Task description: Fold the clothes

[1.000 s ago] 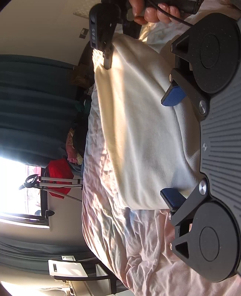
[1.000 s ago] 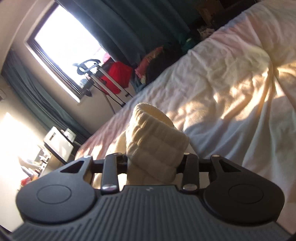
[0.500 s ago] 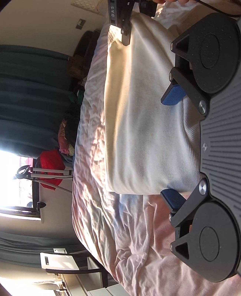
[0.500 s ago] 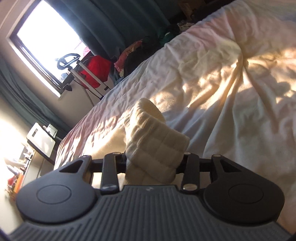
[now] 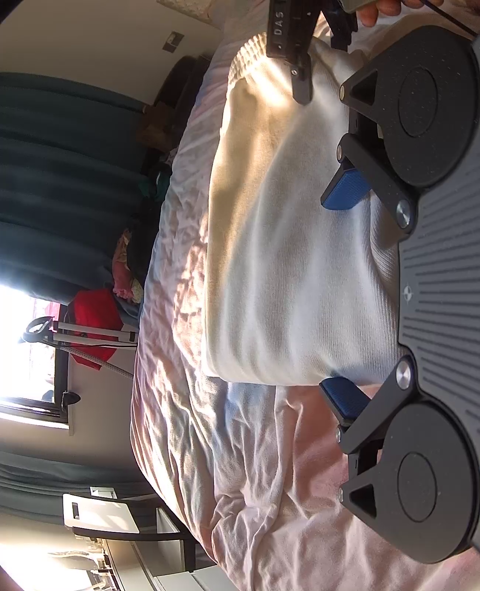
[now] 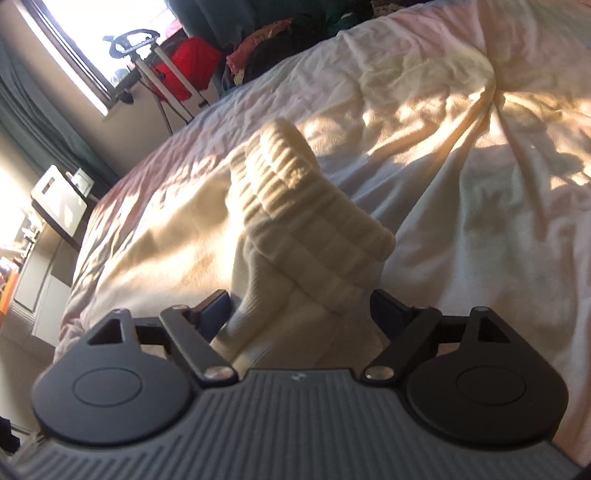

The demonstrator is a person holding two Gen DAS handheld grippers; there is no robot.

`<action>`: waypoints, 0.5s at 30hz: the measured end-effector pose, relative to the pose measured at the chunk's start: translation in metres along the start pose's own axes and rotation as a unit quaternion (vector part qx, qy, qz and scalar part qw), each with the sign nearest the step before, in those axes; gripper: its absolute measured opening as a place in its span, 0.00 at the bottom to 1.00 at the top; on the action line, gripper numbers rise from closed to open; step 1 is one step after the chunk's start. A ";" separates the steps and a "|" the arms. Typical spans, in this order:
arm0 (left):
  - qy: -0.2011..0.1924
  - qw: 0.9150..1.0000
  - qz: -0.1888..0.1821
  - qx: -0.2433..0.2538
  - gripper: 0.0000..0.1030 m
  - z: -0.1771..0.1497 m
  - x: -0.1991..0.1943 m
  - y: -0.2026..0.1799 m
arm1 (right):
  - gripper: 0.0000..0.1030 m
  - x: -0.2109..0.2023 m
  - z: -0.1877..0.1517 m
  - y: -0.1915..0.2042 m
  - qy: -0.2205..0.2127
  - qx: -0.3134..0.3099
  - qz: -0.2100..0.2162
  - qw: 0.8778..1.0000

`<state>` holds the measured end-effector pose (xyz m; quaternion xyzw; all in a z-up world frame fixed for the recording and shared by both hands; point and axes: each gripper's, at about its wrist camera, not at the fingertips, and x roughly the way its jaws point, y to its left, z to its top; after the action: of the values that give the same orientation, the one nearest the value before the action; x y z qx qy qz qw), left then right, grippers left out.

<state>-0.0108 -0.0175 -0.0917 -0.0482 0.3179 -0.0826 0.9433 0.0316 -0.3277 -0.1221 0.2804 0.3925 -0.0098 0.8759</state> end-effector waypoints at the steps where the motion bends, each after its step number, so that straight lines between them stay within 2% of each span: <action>1: 0.001 1.000 -0.002 -0.003 0.96 0.000 0.000 0.001 | 0.83 0.006 -0.001 -0.002 0.009 0.005 0.001 1.000; 4: 0.003 1.000 -0.013 -0.021 0.96 0.003 -0.001 0.007 | 0.84 0.016 -0.003 -0.006 0.018 0.026 0.010 0.999; 6: 0.003 0.998 -0.034 -0.056 0.96 0.006 -0.002 0.018 | 0.84 0.020 -0.004 -0.009 0.021 0.041 0.017 0.999; 8: 0.000 0.992 -0.060 -0.110 0.96 0.008 -0.004 0.035 | 0.84 0.016 -0.005 -0.006 0.017 0.032 0.022 0.999; 9: 0.000 0.987 -0.072 -0.142 0.96 0.008 -0.003 0.045 | 0.84 0.014 -0.006 -0.004 0.015 0.027 0.025 0.999; 11: 0.005 0.974 -0.089 -0.210 0.96 0.009 0.002 0.066 | 0.73 0.009 -0.006 0.000 0.011 0.018 0.031 0.999; 13: 0.021 0.959 -0.106 -0.260 0.95 0.007 0.011 0.085 | 0.56 0.005 -0.007 0.003 0.007 0.008 0.036 0.999; 15: 0.040 0.944 -0.119 -0.305 0.92 0.002 0.022 0.099 | 0.47 0.001 -0.008 0.007 0.003 -0.001 0.042 0.999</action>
<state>0.0196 0.0756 -0.1175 -0.3681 0.3576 -0.0948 0.8530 0.0284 -0.3181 -0.1235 0.2957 0.3827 0.0279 0.8748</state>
